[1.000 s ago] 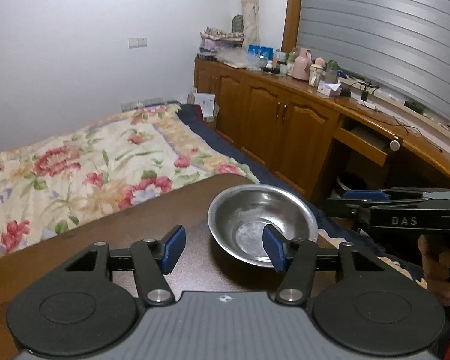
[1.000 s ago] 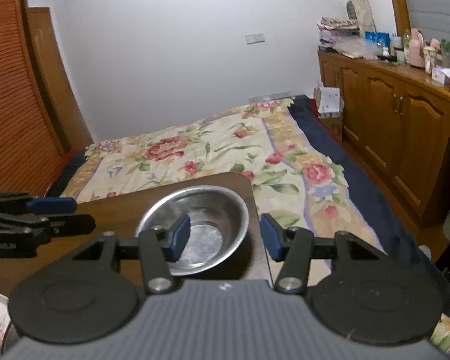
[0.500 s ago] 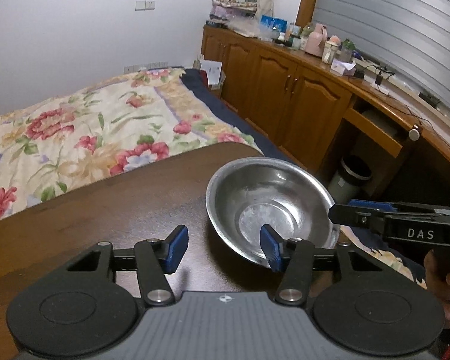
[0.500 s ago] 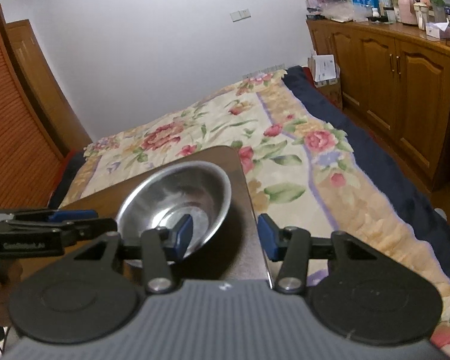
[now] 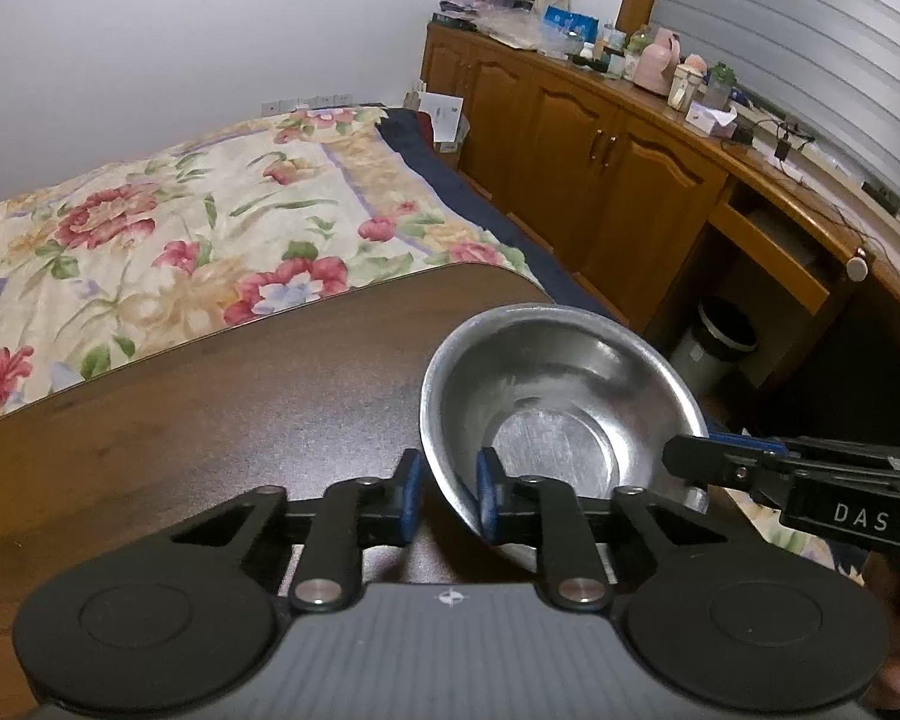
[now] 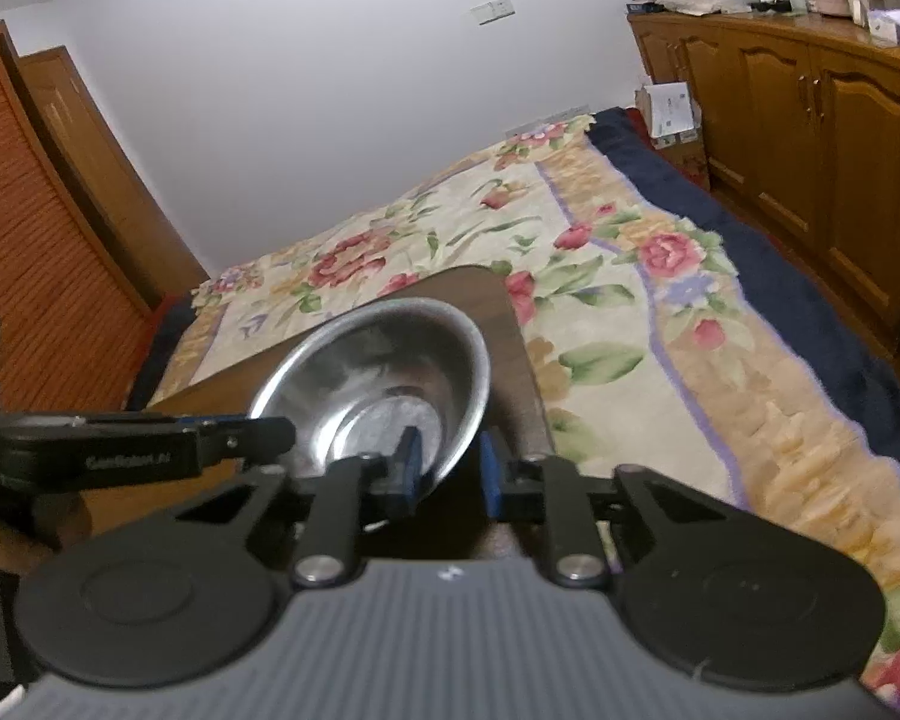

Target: Organize plates and bowls

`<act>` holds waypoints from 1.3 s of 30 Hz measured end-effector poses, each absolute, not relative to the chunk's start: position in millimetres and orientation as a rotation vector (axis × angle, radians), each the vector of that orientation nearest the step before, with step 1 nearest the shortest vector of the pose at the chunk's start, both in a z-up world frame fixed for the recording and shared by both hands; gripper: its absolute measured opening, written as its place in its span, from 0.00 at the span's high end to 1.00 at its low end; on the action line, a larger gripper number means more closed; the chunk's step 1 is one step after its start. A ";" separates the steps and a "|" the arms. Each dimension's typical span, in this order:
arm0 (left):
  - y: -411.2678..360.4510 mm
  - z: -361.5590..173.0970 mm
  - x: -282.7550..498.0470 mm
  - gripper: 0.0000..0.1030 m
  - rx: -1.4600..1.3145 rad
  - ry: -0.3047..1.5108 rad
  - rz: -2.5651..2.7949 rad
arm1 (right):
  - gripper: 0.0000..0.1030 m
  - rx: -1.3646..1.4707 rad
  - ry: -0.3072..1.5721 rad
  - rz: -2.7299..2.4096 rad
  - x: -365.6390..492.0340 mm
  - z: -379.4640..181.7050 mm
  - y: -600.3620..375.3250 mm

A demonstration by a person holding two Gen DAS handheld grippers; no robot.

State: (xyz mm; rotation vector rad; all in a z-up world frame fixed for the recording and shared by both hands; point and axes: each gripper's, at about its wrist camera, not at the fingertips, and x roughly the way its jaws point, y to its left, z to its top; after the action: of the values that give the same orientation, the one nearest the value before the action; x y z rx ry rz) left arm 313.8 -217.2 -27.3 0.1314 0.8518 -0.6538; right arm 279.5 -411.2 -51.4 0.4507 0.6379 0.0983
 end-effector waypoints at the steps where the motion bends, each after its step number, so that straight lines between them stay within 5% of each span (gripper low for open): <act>1: -216.6 -26.9 314.3 0.82 0.132 0.856 -0.653 | 0.80 0.451 0.638 0.100 280.6 -51.1 -410.4; 16: -202.5 -6.7 308.8 0.85 0.031 0.864 -0.697 | 0.83 0.528 0.642 0.140 276.5 -56.0 -415.1; 39: -134.7 63.7 259.8 0.85 -0.053 0.700 -0.724 | 0.84 0.460 0.523 0.275 250.5 18.1 -384.2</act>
State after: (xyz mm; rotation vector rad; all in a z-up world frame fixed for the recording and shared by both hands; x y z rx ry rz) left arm 259.8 -134.7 63.7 -0.0534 0.6996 -0.7241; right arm 250.5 -384.2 18.1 0.4605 0.5229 0.2753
